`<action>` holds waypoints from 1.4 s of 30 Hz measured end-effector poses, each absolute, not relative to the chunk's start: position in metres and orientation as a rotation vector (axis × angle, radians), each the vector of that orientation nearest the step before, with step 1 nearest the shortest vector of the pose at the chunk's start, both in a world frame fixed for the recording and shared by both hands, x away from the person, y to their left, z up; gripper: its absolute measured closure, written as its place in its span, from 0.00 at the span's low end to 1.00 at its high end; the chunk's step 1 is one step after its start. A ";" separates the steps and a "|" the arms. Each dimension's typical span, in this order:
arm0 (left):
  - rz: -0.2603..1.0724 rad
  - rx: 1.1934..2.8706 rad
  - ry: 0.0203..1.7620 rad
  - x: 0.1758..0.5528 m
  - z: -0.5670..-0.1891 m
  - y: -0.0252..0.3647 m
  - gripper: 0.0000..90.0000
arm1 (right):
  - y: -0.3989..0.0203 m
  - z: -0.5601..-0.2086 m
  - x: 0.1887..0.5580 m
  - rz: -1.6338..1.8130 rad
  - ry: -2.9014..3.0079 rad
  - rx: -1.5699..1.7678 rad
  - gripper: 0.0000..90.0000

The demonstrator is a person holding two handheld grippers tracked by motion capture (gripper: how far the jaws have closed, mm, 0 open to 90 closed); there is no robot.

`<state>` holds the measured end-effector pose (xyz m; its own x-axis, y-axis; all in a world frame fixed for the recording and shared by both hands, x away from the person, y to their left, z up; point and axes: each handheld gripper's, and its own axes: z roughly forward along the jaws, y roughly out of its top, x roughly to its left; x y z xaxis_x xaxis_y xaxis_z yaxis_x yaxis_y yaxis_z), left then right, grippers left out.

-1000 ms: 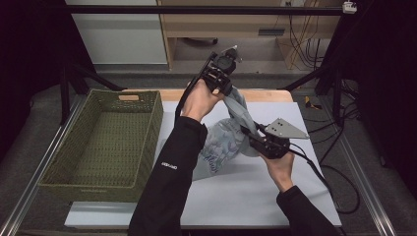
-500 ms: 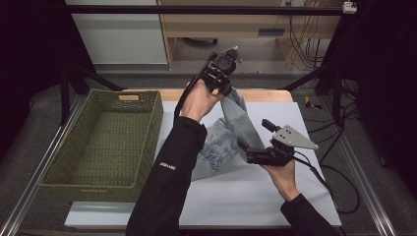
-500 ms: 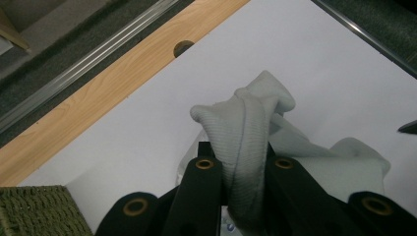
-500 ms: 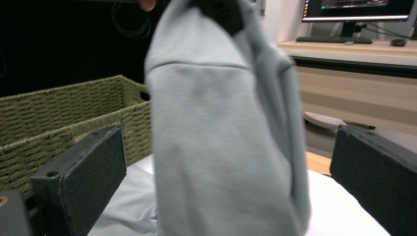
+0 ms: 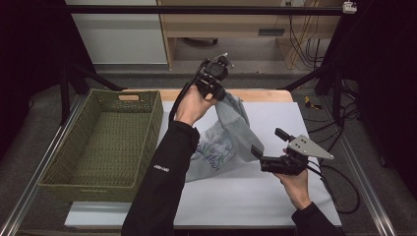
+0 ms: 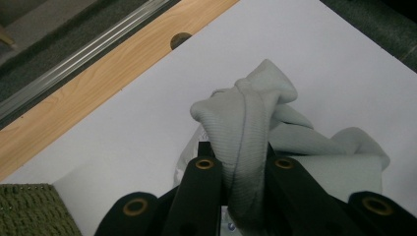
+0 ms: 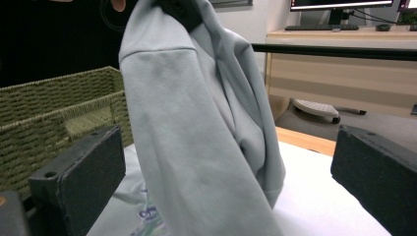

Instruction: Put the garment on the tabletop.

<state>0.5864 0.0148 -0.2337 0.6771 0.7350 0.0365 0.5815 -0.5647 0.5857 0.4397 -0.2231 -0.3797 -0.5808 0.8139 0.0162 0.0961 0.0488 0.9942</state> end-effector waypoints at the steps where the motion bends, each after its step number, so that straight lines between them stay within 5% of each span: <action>1: 0.372 2.346 1.013 0.585 -0.236 0.016 0.96 | -0.223 -0.380 0.437 1.606 1.742 0.959 0.00; 31: 0.281 2.412 0.939 0.568 -0.345 0.030 0.94 | -0.260 -0.421 0.421 1.584 1.804 1.005 0.00; 34: 0.270 2.380 0.947 0.566 -0.350 0.036 0.84 | -0.257 -0.423 0.421 1.583 1.818 1.005 0.00; 42: 0.319 2.224 0.901 0.547 -0.337 0.052 0.36 | -0.257 -0.424 0.422 1.578 1.823 0.999 0.00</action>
<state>0.5474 0.0523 -0.3366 0.7268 0.6860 -0.0334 0.5119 -0.5087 0.6923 0.4220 -0.2571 -0.4236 -0.5894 0.8042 0.0767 0.1910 0.0465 0.9805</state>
